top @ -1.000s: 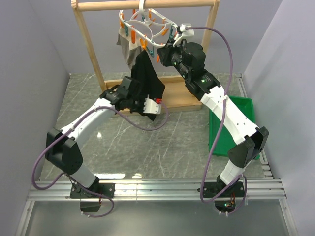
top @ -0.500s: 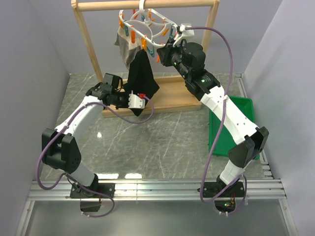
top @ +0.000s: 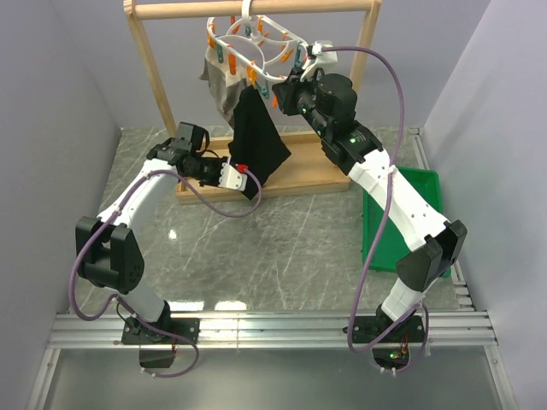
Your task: Clip the underwear to the hanger
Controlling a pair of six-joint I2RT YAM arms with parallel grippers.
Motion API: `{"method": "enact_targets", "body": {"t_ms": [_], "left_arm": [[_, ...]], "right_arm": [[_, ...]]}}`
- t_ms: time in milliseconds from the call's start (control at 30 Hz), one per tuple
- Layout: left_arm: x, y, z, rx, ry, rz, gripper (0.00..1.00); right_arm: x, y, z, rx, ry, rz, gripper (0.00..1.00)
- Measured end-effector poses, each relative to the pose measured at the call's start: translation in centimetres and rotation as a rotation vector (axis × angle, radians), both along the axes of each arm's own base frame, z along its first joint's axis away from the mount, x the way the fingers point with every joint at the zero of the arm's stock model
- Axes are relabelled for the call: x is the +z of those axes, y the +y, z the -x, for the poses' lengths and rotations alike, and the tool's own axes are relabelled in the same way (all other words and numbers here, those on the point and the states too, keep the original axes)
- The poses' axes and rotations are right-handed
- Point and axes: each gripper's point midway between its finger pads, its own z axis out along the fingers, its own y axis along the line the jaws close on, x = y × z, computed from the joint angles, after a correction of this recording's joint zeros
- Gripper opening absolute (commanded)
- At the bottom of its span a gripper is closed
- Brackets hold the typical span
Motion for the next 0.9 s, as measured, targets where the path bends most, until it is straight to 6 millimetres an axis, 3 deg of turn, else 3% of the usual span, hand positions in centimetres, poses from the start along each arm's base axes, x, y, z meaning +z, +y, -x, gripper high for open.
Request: {"method": "enact_targets", "body": {"t_ms": [333, 567, 733, 900], "left_arm": [[1.4, -5.0, 3.8, -0.154, 0.029, 0.001, 0.43], [5.6, -9.2, 5.0, -0.222, -0.041, 0.038, 0.51], [8.2, -12.1, 4.7, -0.204, -0.114, 0.049, 0.59], [7.2, -14.5, 3.1, -0.131, -0.125, 0.001, 0.64]], "right_arm": [[0.0, 0.0, 0.0, -0.001, 0.001, 0.000, 0.00], [0.0, 0.0, 0.0, -0.002, 0.001, 0.000, 0.00], [0.0, -0.1, 0.0, -0.005, 0.001, 0.001, 0.00], [-0.1, -0.3, -0.1, -0.023, 0.000, 0.005, 0.00]]}}
